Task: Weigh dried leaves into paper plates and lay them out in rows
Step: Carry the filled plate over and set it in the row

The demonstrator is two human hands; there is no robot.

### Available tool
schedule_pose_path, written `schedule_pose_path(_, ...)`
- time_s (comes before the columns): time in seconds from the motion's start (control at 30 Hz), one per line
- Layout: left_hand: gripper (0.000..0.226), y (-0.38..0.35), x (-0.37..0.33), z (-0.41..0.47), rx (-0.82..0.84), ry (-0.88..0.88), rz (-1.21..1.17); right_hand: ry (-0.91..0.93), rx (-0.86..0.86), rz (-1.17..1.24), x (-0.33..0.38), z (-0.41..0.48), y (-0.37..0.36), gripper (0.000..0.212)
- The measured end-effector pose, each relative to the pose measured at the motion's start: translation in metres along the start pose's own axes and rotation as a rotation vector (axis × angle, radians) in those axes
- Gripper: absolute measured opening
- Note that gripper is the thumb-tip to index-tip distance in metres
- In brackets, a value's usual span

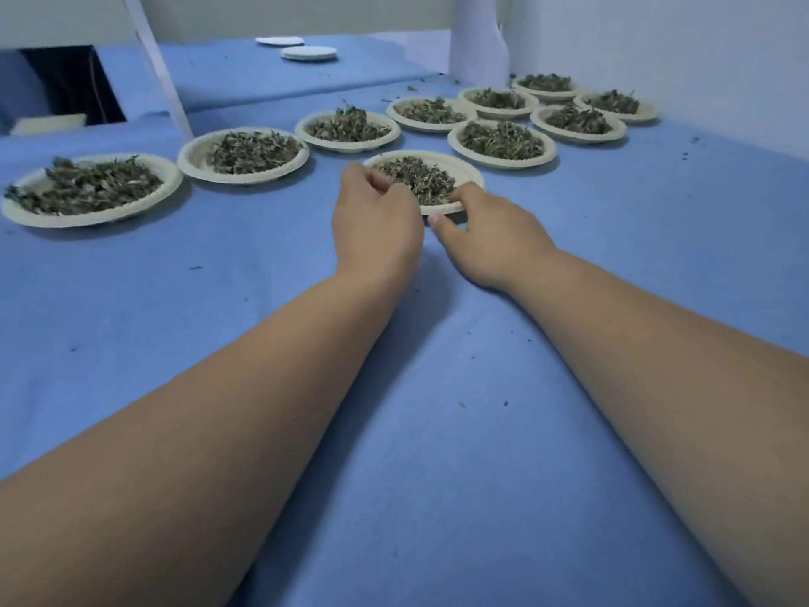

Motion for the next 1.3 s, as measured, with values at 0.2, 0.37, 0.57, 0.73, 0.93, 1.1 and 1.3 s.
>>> schedule_pose_path(0.2, 0.015, -0.003, -0.002, -0.006, 0.090, -0.017, 0.040, -0.015, 0.034, 0.006, 0.006, 0.024, -0.005, 0.056)
schedule_pose_path(0.37, 0.015, 0.007, -0.007, -0.012, 0.114, 0.006, 0.043, -0.046, 0.000, 0.085, 0.005, 0.019, -0.003, 0.066)
schedule_pose_path(0.57, 0.015, 0.006, -0.022, -0.036, 0.235, 0.054, 0.051, -0.079, 0.107, 0.004, -0.003, -0.011, 0.004, 0.076)
schedule_pose_path(0.73, 0.017, 0.005, -0.027, -0.073, 0.336, 0.031, 0.105, -0.054, 0.197, -0.019, -0.019, -0.058, 0.016, 0.085)
schedule_pose_path(0.93, 0.029, -0.007, -0.050, -0.144, 0.460, -0.013, 0.089, -0.303, 0.115, 0.676, -0.044, -0.121, 0.060, 0.062)
schedule_pose_path(1.1, 0.047, -0.045, -0.084, -0.220, 0.608, -0.068, 0.010, -0.263, -0.046, 0.646, -0.085, -0.204, 0.103, 0.048)
schedule_pose_path(1.3, 0.045, -0.116, -0.130, -0.370, 1.021, -0.327, -0.054, -0.339, -0.297, 0.402, -0.187, -0.363, 0.179, 0.054)
Point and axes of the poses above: each hand's wrist, its own z-axis towards the middle knuckle, its own y-axis out of the back of the hand, x = y × z, the point moved 1 cm from there along z, towards the middle knuckle, and after that the axes turned 8 degrees about -z, right-handed, at the moved point
